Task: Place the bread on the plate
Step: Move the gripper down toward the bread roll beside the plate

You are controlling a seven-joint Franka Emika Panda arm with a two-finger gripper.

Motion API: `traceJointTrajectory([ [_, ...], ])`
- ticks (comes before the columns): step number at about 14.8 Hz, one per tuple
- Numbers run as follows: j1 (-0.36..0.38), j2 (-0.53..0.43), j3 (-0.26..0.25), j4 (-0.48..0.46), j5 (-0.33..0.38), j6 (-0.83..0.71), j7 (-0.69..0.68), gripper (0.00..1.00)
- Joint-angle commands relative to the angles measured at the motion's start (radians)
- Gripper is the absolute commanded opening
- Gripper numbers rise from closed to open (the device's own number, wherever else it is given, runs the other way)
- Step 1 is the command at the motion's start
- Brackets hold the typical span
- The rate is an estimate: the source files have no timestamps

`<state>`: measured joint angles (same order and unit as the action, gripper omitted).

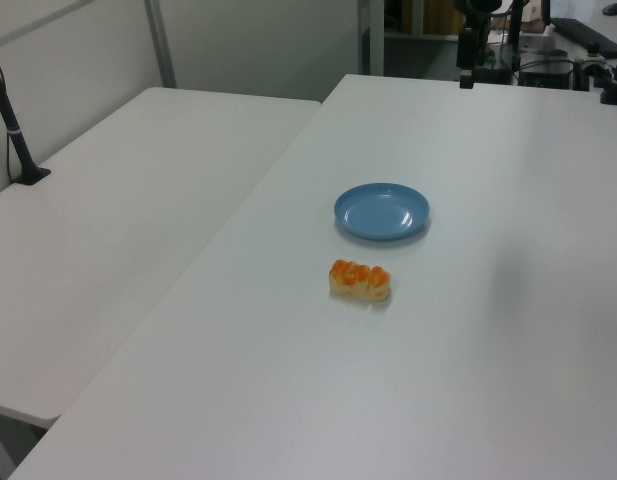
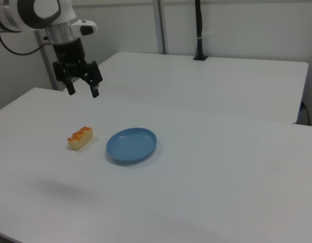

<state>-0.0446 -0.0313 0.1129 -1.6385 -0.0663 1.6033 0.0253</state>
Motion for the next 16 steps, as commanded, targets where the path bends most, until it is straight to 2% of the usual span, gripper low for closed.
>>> traceJointTrajectory([
  [1,0.015,-0.006,-0.018,-0.006,0.030,-0.013,-0.016,1.00],
  [6,0.031,0.016,-0.003,0.005,0.055,0.000,0.014,1.00],
  [10,0.117,0.074,-0.003,0.045,0.074,0.042,0.146,1.00],
  [13,0.208,0.137,-0.004,0.051,0.056,0.147,0.292,1.00],
  [16,0.262,0.227,-0.004,0.081,0.036,0.208,0.355,1.00],
])
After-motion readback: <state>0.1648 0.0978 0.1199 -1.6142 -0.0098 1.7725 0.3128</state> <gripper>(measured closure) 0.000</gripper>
